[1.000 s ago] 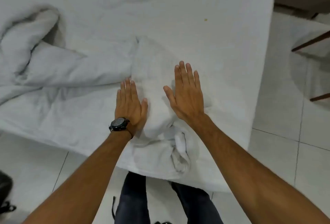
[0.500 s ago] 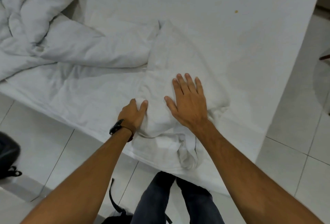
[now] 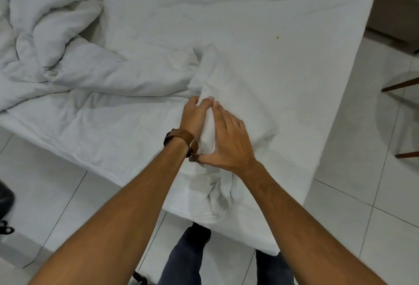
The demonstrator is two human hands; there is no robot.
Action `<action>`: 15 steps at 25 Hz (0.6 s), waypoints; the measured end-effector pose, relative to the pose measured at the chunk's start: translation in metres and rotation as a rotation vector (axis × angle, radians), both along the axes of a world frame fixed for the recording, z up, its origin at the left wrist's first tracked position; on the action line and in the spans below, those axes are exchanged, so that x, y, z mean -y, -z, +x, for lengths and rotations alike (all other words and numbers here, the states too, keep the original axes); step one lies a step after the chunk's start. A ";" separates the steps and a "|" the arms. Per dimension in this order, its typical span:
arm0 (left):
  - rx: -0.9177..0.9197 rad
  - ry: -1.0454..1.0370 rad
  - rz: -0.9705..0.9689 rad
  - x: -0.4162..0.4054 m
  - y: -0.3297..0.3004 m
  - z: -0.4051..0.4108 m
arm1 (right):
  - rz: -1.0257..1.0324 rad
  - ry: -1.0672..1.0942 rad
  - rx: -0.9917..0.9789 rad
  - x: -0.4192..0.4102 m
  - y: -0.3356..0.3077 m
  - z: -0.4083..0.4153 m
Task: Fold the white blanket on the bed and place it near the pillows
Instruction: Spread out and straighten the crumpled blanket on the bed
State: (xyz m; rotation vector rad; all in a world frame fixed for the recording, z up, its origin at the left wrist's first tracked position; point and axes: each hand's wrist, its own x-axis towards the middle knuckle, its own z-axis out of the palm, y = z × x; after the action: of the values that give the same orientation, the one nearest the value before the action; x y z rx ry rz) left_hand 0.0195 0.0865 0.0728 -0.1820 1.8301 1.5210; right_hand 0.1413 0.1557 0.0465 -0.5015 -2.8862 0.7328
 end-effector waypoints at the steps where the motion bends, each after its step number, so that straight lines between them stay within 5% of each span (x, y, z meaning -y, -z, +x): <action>1: 0.007 -0.008 0.013 -0.014 -0.005 0.008 | -0.030 0.037 -0.011 -0.009 -0.003 0.005; 7: -0.005 0.069 0.116 -0.112 -0.017 0.072 | -0.240 0.259 0.008 -0.106 -0.014 0.053; 15: -0.359 -0.013 0.191 -0.270 0.010 0.162 | -0.287 0.278 -0.206 -0.283 -0.003 0.103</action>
State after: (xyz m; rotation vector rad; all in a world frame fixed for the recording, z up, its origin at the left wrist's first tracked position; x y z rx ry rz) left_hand 0.1816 0.3567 0.0630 0.1823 1.9385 1.8175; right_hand 0.2441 0.4383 0.0493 -0.7881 -2.4665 1.0824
